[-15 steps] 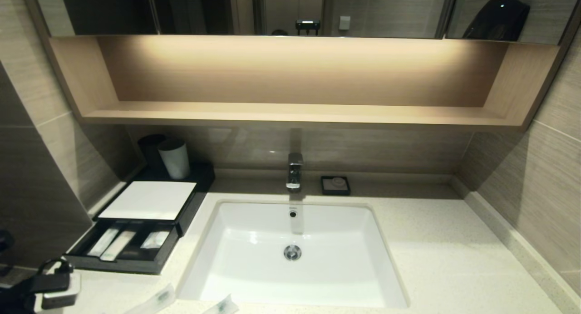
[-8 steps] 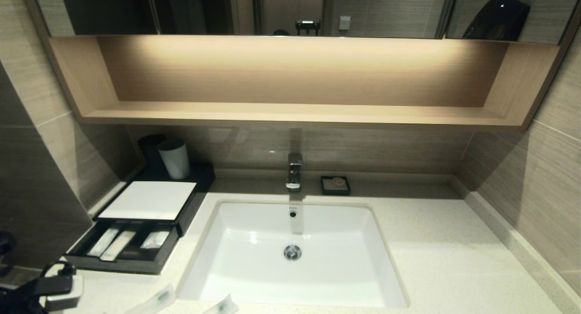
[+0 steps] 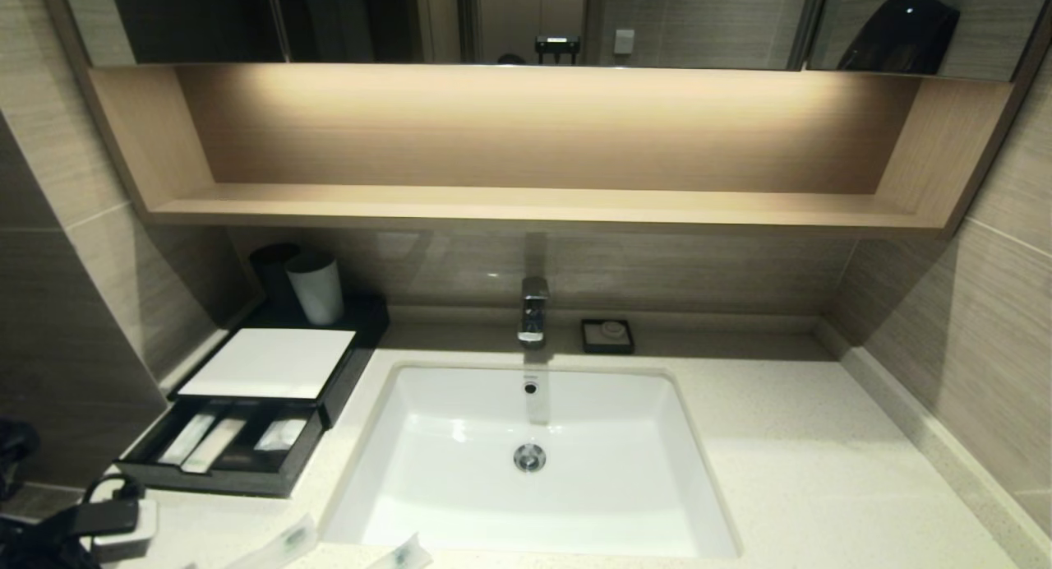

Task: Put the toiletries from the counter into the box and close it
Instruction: Place the bathroom toiletry into the drawer

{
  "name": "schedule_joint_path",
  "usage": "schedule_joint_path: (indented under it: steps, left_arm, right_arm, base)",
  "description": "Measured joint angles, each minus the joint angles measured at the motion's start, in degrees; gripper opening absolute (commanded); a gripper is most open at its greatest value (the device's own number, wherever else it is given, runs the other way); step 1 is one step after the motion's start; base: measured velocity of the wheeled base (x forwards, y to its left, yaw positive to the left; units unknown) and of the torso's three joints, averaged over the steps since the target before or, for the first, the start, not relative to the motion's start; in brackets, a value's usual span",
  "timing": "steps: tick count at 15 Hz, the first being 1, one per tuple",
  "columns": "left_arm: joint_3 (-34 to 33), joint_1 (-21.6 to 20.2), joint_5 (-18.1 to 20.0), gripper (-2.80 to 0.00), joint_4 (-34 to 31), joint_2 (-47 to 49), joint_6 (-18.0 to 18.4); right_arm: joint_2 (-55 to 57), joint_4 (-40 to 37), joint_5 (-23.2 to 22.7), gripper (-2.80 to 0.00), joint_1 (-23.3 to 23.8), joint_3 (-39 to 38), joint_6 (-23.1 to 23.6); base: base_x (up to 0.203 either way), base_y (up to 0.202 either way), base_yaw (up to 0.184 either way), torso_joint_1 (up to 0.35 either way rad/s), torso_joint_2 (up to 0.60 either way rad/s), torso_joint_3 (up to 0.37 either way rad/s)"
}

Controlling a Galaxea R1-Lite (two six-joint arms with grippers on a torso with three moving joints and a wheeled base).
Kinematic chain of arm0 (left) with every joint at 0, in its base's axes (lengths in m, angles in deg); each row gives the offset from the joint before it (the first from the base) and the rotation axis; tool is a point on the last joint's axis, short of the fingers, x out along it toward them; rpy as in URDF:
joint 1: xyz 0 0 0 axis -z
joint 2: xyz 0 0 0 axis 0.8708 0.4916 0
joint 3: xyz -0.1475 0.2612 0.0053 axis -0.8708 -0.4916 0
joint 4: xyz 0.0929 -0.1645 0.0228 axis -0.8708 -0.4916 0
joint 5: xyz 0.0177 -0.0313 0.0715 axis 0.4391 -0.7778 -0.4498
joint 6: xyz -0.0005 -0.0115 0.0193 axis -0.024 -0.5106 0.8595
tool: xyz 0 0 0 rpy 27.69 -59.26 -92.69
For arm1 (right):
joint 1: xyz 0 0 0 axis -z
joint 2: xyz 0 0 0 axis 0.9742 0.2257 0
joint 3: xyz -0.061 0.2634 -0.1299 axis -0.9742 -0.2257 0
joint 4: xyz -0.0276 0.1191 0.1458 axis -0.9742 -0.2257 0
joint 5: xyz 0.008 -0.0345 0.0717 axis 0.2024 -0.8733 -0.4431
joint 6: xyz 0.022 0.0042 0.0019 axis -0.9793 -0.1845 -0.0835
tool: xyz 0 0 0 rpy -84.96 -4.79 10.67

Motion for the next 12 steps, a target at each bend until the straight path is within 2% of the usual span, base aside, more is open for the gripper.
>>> schedule_joint_path:
  steps: [3, 12]
  left_arm:
    - [-1.15, 0.65, 0.13, 0.0, 3.27, 0.7, -0.38]
    - [-1.42, 0.8, 0.09, 0.0, 3.52, 1.59, -0.03]
  right_arm:
    - [0.0, 0.0, 0.0, -2.8, 0.0, 0.0, 0.0]
    - [0.0, 0.0, 0.02, -2.8, 0.0, 0.0, 0.0]
  base:
    - [0.0, 0.0, 0.0, 0.0, 0.0, 0.0]
    - [0.0, 0.0, 0.0, 0.0, 0.0, 0.0]
